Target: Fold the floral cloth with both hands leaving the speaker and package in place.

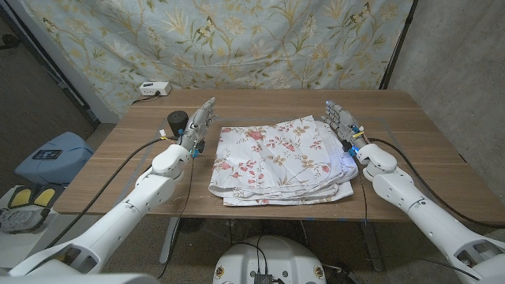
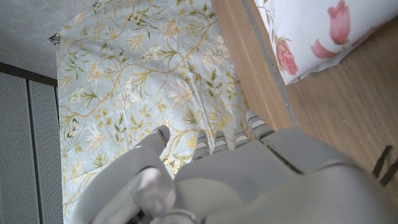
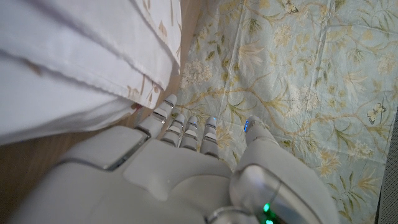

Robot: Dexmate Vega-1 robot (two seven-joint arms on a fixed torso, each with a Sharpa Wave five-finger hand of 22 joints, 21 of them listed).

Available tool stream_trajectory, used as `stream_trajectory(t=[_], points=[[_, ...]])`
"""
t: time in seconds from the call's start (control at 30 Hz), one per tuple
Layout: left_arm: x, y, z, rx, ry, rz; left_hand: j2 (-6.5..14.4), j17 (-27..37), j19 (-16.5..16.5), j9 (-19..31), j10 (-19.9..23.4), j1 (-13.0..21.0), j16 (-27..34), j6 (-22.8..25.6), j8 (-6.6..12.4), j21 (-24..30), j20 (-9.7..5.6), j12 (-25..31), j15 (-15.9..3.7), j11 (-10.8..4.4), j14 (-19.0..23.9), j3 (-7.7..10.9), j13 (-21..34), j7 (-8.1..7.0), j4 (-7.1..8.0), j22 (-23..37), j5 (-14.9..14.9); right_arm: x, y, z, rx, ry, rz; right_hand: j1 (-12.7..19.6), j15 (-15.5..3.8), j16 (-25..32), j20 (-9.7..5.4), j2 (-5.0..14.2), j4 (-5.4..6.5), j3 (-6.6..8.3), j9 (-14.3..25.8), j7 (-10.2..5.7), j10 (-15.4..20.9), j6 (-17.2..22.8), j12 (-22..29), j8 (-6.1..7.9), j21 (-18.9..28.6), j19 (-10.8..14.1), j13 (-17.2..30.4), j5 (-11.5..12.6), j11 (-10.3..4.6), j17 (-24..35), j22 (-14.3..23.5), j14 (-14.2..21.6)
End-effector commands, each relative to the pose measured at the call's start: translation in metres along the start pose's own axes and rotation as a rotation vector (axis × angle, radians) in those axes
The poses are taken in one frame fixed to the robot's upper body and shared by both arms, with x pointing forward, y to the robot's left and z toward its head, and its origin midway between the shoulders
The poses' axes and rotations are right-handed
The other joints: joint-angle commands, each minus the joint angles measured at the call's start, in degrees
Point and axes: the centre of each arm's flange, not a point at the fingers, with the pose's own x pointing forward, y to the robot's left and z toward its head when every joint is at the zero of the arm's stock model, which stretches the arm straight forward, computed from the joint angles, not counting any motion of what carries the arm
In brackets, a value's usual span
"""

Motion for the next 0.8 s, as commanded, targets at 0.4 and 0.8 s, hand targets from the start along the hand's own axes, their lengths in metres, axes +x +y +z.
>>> stream_trajectory(t=[0.4,0.8], points=[[-0.026,-0.003,0.029,0.218,0.021,-0.183,-1.37,0.13,0.73,0.2,1.3,0.48,-0.01,1.99,0.63,0.38,-0.42,0.53,-0.28,0.25,0.56,-0.31,0.17,-0.28,-1.51,0.09,0.45,-0.004,-0.009,0.02,-0.079,-0.022,0.003,0.6,0.08,0.25,-1.5,-0.2,-0.71,0.1,0.16,0.36,-0.47,-0.41,0.34,0.14,-0.46,0.2,0.09,0.2,0.14,-0.31,0.28,-0.57],[-0.035,-0.009,0.042,0.368,0.035,-0.281,-0.87,0.57,-0.17,0.2,0.61,-0.87,-0.16,2.13,0.15,0.01,-0.05,0.08,-0.26,-0.18,-0.37,-0.56,0.19,0.12,-0.94,0.14,0.91,0.005,-0.019,0.024,-0.094,-0.023,0.018,0.58,-0.01,0.33,-1.51,-0.22,-0.86,0.07,0.15,0.58,-0.58,-0.37,0.43,0.19,-0.58,0.18,0.09,0.2,0.41,-0.56,0.28,-0.7]])
